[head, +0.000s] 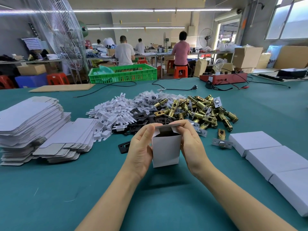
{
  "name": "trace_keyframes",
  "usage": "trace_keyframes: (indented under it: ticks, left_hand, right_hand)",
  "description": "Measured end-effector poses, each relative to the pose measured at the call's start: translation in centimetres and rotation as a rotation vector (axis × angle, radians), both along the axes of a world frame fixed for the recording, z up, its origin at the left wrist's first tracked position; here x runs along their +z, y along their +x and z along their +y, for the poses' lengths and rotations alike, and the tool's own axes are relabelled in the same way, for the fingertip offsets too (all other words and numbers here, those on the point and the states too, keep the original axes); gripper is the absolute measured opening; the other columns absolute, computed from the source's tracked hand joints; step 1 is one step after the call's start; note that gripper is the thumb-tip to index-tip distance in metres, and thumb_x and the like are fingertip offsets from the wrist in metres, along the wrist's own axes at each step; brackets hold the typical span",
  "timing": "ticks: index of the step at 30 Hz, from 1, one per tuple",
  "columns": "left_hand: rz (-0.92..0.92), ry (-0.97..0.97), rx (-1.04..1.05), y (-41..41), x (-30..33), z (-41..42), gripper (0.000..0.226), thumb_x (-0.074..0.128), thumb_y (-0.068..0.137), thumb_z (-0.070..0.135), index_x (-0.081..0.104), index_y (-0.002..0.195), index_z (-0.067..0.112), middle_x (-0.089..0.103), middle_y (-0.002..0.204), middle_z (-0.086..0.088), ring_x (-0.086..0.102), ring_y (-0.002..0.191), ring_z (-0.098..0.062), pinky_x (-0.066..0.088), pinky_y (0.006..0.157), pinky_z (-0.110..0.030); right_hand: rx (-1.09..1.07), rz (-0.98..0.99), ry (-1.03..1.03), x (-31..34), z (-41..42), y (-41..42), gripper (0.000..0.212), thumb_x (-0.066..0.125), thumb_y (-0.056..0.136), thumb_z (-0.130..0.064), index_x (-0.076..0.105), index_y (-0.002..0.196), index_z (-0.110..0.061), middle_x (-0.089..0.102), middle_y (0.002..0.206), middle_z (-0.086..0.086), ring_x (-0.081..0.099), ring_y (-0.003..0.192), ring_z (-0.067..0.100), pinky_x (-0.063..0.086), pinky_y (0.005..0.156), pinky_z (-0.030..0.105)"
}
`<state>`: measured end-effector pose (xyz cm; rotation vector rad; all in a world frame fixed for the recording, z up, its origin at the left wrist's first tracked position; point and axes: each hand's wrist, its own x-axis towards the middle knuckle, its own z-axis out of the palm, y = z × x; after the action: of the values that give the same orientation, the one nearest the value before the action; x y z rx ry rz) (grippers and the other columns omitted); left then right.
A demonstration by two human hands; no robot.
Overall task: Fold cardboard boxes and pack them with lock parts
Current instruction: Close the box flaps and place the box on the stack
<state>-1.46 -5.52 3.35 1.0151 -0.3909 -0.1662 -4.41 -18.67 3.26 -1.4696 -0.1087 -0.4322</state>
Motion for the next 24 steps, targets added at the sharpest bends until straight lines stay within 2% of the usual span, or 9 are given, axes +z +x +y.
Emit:
trace_keyframes:
  ticks: [2,4,6,8,10,13,16,20,24]
  left_hand:
    - [0.012,0.010,0.008,0.2,0.1,0.0,0.051,0.089,0.056,0.049,0.074,0.091,0.015,0.067,0.104,-0.016,0.058,0.101,-0.030,0.044,0.089,-0.048]
    - [0.006,0.025,-0.005,0.4,0.0,0.1,0.035,0.080,0.062,0.040,0.073,0.088,0.016,0.067,0.097,-0.010,0.059,0.095,-0.026,0.047,0.082,-0.042]
    - [-0.015,0.058,-0.016,0.4,0.0,0.2,0.029,0.073,0.063,0.038,0.073,0.085,0.020,0.068,0.092,-0.005,0.061,0.084,-0.018,0.049,0.069,-0.032]
    - [-0.035,0.096,-0.001,0.2,-0.1,0.2,0.028,0.070,0.061,0.037,0.072,0.085,0.023,0.068,0.090,-0.002,0.061,0.077,-0.014,0.047,0.063,-0.029]
    - [-0.064,0.137,0.039,0.0,-0.3,0.2,0.030,0.067,0.060,0.038,0.071,0.088,0.026,0.067,0.089,0.000,0.060,0.076,-0.013,0.046,0.064,-0.029]
    - [-0.189,0.258,0.135,-0.2,-0.7,0.1,0.030,0.063,0.068,0.044,0.068,0.095,0.034,0.066,0.096,0.001,0.060,0.084,-0.012,0.047,0.071,-0.027]
    - [-0.291,0.308,0.217,-0.5,-0.9,-0.1,0.020,0.060,0.076,0.045,0.067,0.094,0.037,0.066,0.091,0.012,0.059,0.080,-0.005,0.046,0.068,-0.017]
    - [-0.308,0.303,0.257,-0.5,-1.0,-0.2,0.018,0.057,0.084,0.040,0.068,0.095,0.031,0.066,0.089,0.014,0.057,0.078,-0.003,0.044,0.066,-0.016]
    - [-0.360,0.348,0.302,-0.6,-1.0,-0.5,0.031,0.045,0.094,0.044,0.063,0.108,0.023,0.063,0.088,0.023,0.054,0.079,0.004,0.043,0.071,-0.010]
  right_hand:
    - [0.028,0.001,0.015,-0.1,0.0,-0.1,0.024,0.036,0.094,-0.027,0.060,0.090,-0.022,0.066,0.089,0.000,0.056,0.078,0.008,0.042,0.068,0.021]
    - [0.072,0.005,0.058,-0.1,-0.1,-0.1,0.029,0.036,0.087,-0.036,0.059,0.093,-0.018,0.066,0.087,0.001,0.055,0.074,0.010,0.043,0.063,0.020]
    - [0.085,0.003,0.055,-0.1,-0.1,-0.1,0.036,0.040,0.085,-0.046,0.058,0.096,-0.016,0.064,0.089,0.004,0.054,0.077,0.014,0.043,0.066,0.024]
    - [0.076,0.006,0.026,-0.1,-0.1,-0.2,0.042,0.049,0.079,-0.056,0.058,0.095,-0.019,0.060,0.090,0.003,0.052,0.080,0.014,0.041,0.069,0.028]
    - [0.063,0.006,-0.011,-0.1,-0.1,-0.3,0.033,0.054,0.077,-0.056,0.059,0.092,-0.026,0.059,0.090,-0.001,0.053,0.080,0.010,0.041,0.070,0.028]
    - [0.060,0.003,-0.057,-0.1,-0.4,-0.2,0.020,0.049,0.085,-0.045,0.060,0.093,-0.030,0.060,0.092,-0.003,0.055,0.081,0.010,0.043,0.072,0.029]
    - [0.046,-0.008,-0.088,-0.2,-0.4,-0.1,0.023,0.047,0.086,-0.045,0.060,0.096,-0.029,0.062,0.092,-0.008,0.055,0.085,0.011,0.043,0.075,0.033]
    - [0.002,-0.027,-0.126,-0.4,-0.3,-0.1,0.026,0.043,0.089,-0.048,0.059,0.098,-0.029,0.062,0.089,-0.015,0.055,0.084,0.009,0.043,0.075,0.032]
    - [-0.027,-0.037,-0.139,-0.1,-0.2,-0.3,0.039,0.041,0.091,-0.059,0.059,0.098,-0.025,0.059,0.087,-0.003,0.052,0.080,0.014,0.042,0.074,0.035]
